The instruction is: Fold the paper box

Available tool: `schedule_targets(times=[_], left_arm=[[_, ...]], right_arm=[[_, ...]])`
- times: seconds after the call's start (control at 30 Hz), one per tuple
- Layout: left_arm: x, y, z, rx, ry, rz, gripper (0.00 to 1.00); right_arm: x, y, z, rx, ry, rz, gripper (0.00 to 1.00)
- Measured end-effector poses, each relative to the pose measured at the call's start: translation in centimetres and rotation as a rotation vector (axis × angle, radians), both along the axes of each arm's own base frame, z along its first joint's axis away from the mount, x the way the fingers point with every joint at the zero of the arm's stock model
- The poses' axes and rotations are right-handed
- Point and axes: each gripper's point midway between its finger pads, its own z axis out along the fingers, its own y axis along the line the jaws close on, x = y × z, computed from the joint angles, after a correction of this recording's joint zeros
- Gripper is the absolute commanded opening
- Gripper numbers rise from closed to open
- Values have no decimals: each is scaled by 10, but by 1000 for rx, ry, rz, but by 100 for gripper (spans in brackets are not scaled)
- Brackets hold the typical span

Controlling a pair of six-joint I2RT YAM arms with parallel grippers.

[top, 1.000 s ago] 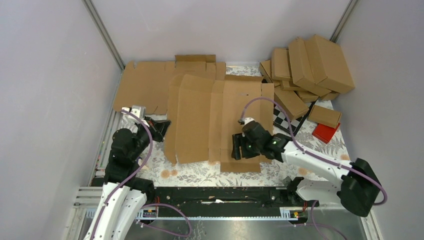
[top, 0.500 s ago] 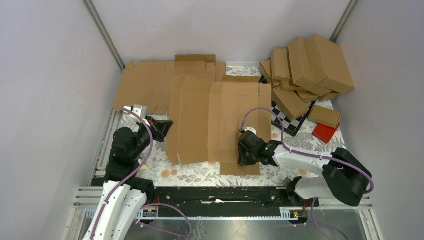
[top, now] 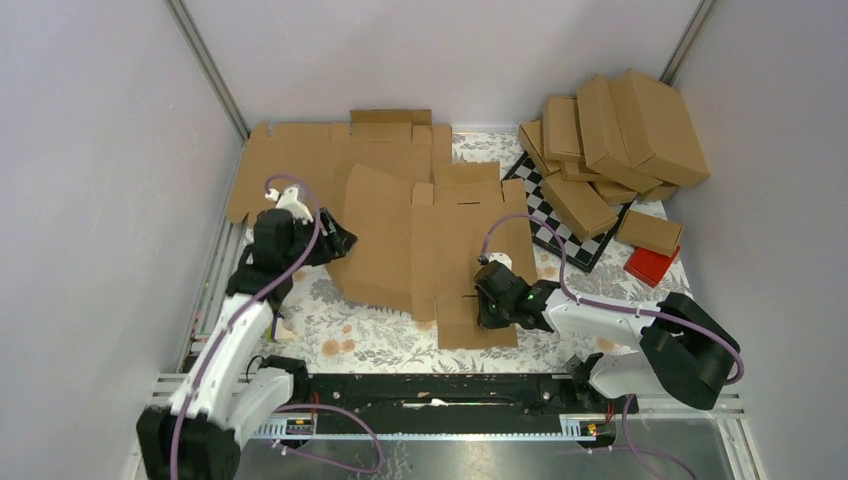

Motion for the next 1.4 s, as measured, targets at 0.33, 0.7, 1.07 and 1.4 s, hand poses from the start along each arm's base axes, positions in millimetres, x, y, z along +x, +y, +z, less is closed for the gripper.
schedule_targets(times=[0.33,0.7,1.07,1.4], left_arm=[[67,50,-79,-187,464,112,68],[95,68,-70,-200,446,96,73],[126,95,-81,-62,440,179,67],[160,45,-45,57,341,123,72]], right_arm=[[1,0,0,-6,-12,24,15],[2,-5,1,-23,-34,49,15],[2,-5,1,-32,-40,74,16],[1,-4,1,-36,-37,91,17]])
